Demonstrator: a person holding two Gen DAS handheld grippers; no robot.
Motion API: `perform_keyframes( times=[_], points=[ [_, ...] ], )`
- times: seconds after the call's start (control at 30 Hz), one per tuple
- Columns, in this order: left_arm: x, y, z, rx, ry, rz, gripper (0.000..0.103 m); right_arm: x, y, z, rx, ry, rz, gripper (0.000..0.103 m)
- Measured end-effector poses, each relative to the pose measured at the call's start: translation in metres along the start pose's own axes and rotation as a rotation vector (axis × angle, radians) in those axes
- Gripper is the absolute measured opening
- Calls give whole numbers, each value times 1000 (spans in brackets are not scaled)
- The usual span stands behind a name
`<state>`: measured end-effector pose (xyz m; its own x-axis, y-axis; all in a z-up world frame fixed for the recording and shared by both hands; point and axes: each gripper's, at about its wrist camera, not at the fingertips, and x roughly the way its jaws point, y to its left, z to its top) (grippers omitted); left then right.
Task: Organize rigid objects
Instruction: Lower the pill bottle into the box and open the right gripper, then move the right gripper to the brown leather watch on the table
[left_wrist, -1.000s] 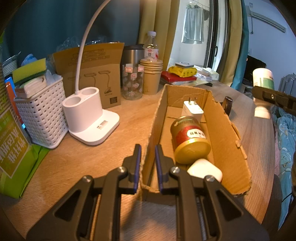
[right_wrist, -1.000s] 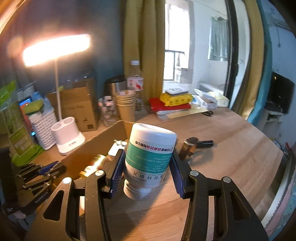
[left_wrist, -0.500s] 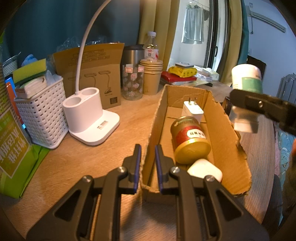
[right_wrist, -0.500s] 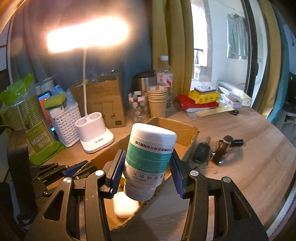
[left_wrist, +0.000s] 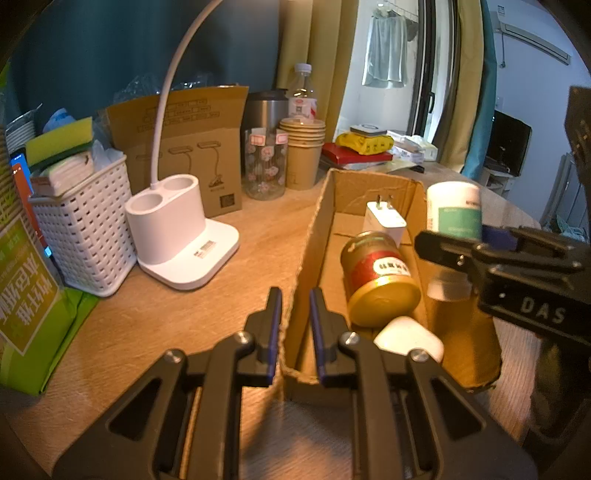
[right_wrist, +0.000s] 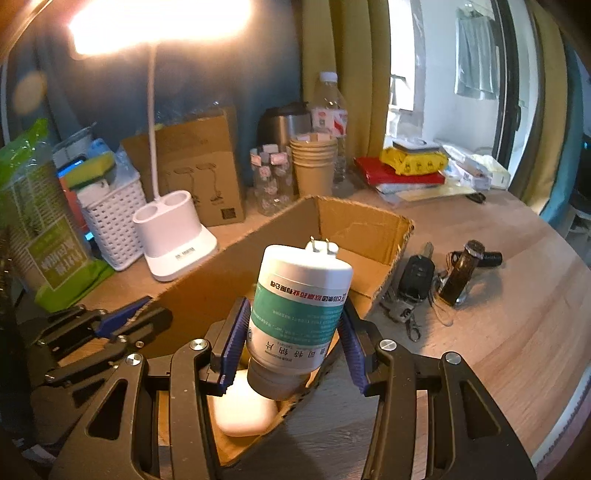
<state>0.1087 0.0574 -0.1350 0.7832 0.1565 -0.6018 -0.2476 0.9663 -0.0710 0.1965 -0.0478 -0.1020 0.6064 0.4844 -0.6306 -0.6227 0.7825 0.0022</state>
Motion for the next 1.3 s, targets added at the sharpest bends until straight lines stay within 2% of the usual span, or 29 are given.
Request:
perform_keyframes(
  times=[0.1, 0.27, 0.5, 0.83, 1.3],
  points=[
    [0, 0, 0, 0, 0, 0, 15, 4, -2, -2, -2, 11, 3, 51],
    [0, 0, 0, 0, 0, 0, 15, 5, 0, -3, -19, 11, 4, 58],
    [0, 0, 0, -1, 0, 0, 15, 1, -5, -1, -8, -15, -21, 62],
    [0, 0, 0, -1, 0, 0, 16, -14, -38, 2, 54, -55, -82, 65],
    [-1, 0, 0, 0, -1, 0, 16, -23, -99, 3, 146, -86, -212, 65]
  ],
)
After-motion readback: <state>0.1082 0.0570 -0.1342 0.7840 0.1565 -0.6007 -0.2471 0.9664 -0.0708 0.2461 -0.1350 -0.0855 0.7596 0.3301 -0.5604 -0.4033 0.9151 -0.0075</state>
